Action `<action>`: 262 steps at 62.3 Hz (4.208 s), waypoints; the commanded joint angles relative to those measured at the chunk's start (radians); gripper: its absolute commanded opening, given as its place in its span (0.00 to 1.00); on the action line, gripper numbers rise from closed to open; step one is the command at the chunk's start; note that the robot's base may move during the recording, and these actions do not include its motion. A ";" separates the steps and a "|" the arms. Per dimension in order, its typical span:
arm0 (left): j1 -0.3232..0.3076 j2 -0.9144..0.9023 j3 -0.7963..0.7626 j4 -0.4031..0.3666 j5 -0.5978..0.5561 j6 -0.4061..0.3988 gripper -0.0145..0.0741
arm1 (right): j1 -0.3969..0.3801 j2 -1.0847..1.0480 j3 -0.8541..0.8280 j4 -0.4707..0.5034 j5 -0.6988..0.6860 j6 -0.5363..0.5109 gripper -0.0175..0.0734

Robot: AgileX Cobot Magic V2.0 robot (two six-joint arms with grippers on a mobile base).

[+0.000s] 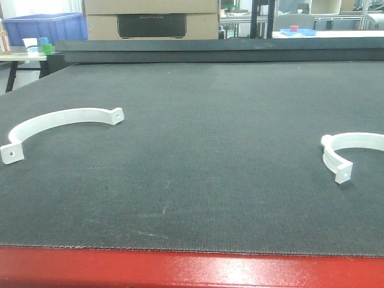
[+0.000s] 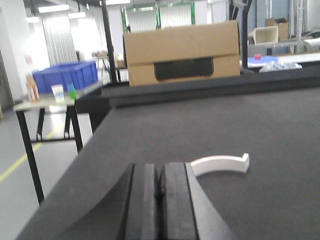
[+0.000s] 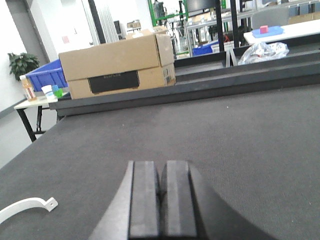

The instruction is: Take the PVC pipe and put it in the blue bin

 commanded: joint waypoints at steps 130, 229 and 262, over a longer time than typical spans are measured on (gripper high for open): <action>-0.001 0.974 -0.787 0.005 0.249 -0.102 0.04 | 0.216 0.930 -0.122 0.034 -0.018 -0.073 0.01; -0.001 1.410 -0.993 -0.051 0.314 -0.109 0.44 | 0.224 1.177 -0.180 0.012 0.023 -0.073 0.34; -0.001 1.410 -0.993 -0.049 0.314 -0.109 0.44 | 0.255 1.235 -0.236 -0.066 0.001 -0.061 0.34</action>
